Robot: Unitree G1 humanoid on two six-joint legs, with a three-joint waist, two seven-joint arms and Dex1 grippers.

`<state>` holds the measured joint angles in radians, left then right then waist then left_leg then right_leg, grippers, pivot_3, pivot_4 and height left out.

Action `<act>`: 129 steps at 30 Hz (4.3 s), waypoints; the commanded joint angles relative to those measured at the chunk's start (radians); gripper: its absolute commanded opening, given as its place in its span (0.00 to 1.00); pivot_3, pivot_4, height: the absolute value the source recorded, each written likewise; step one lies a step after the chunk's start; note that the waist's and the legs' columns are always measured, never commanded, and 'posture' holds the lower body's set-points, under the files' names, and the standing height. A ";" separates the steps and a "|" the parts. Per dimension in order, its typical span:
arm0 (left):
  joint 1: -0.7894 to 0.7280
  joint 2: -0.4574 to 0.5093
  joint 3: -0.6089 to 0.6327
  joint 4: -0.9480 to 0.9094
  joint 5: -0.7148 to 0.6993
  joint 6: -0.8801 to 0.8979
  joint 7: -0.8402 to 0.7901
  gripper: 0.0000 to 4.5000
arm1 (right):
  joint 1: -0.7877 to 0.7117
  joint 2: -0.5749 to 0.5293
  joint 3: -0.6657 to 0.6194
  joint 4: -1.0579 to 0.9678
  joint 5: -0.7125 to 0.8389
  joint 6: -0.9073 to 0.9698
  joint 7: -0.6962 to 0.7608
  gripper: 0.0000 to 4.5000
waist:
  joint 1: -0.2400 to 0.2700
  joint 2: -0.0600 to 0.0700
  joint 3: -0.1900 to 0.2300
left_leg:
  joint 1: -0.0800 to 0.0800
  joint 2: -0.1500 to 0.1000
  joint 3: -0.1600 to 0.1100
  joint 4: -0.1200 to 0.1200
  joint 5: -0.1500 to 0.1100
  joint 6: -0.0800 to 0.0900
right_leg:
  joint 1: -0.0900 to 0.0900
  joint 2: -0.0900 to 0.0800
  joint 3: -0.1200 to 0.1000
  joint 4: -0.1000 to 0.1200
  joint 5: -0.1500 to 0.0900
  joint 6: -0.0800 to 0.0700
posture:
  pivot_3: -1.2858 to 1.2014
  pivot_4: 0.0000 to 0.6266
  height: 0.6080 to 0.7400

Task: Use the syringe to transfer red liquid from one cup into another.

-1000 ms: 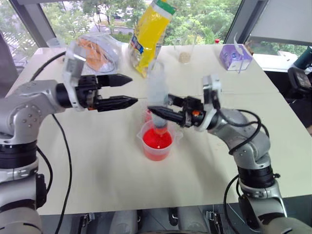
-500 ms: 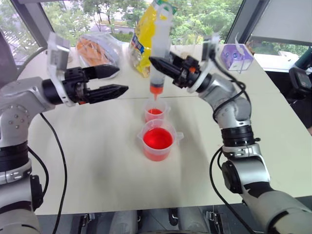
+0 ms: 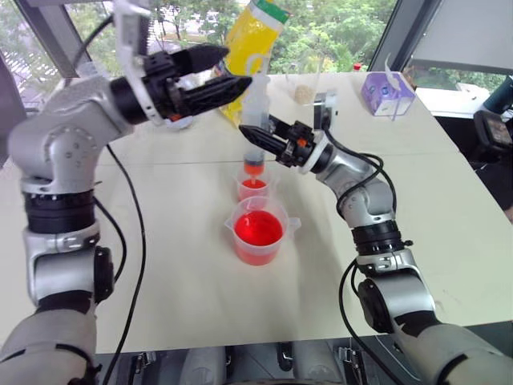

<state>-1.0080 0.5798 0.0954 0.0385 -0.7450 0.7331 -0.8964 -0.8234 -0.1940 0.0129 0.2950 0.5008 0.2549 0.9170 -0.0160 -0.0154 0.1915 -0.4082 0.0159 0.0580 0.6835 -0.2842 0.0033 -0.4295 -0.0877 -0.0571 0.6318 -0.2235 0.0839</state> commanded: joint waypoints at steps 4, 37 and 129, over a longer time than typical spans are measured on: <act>-0.044 -0.017 -0.001 0.037 0.043 -0.041 -0.020 0.87 | -0.007 0.009 -0.007 -0.055 -0.009 -0.027 -0.003 0.31 | -0.001 0.000 0.000 | 0.000 0.000 0.000 0.000 0.000 0.000 | 0.000 0.000 0.000 0.000 0.000 0.000 | 0.52 0.24 1.00; 0.106 -0.042 -0.094 0.035 0.168 -0.125 -0.120 0.01 | -0.089 -0.007 -0.053 -0.037 -0.013 -0.039 -0.004 0.31 | 0.002 0.000 0.000 | 0.000 0.001 0.000 0.000 0.000 0.000 | 0.000 0.000 0.000 0.000 0.000 0.000 | 0.52 0.24 1.00; 0.505 0.284 0.124 -0.382 -0.154 0.104 -0.152 1.00 | 0.002 -0.834 0.025 -0.524 0.023 1.015 -0.025 0.98 | 0.004 0.001 0.001 | -0.002 0.001 0.000 -0.001 -0.002 0.003 | -0.001 -0.001 0.000 -0.002 0.000 0.000 | 0.52 0.24 1.00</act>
<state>-0.5040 0.8429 0.1824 -0.3176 -0.8837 0.8460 -1.0354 -0.8258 -0.9838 0.0833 -0.1393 0.4794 1.2969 0.8291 -0.0118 -0.0146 0.1923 -0.4098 0.0169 0.0576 0.6825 -0.2861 0.0064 -0.4308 -0.0885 -0.0572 0.6293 -0.2239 0.0839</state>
